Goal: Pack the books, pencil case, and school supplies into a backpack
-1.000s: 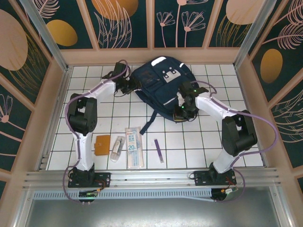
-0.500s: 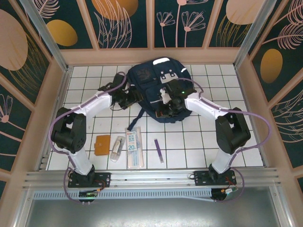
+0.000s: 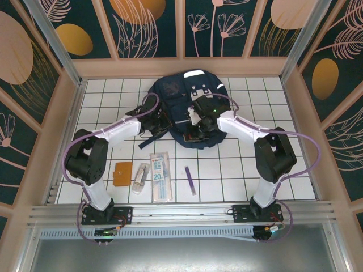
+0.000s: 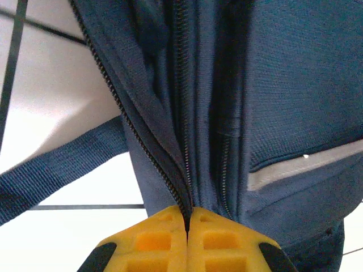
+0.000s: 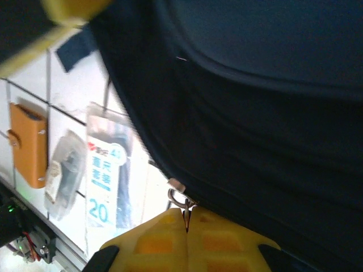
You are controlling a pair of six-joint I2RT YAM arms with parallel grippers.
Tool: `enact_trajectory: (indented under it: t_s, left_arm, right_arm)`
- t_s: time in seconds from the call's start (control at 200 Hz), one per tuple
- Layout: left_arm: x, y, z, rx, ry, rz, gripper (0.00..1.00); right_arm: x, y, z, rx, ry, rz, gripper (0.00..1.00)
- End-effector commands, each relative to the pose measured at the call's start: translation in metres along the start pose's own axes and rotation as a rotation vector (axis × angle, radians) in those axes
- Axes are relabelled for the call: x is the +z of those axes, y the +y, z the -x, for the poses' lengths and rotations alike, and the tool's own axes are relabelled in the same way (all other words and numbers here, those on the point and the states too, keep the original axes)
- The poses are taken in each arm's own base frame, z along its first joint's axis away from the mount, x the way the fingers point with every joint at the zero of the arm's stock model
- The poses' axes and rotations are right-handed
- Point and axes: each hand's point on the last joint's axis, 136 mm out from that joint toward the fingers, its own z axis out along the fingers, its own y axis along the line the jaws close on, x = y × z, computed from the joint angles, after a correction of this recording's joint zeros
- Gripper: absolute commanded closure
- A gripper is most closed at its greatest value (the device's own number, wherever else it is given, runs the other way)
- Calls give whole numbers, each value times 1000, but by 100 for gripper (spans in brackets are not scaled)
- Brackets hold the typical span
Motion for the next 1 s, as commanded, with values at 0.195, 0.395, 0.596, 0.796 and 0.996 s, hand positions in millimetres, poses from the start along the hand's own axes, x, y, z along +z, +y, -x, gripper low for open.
enact_trajectory:
  t_s: [0.195,0.395,0.596,0.796,0.996]
  left_arm:
    - [-16,43,50,130,-88,65,100]
    - [-26,56,77,194,-101,108,99]
    - [-43,35,67,154,-56,30,53]
    - [-59,32,14,42,-20,58,39]
    - [-49,24,-8,-48,-5,59,23]
  right_arm:
    - [-40,-125,-48,295,173,-349,100]
    - [-33,-121,-36,231,138,-319,100]
    - [-24,-11,2,-23,19,-26,100]
    - [-27,55,28,-122,-87,168,100]
    - [-22,84,28,-219,-80,214,100]
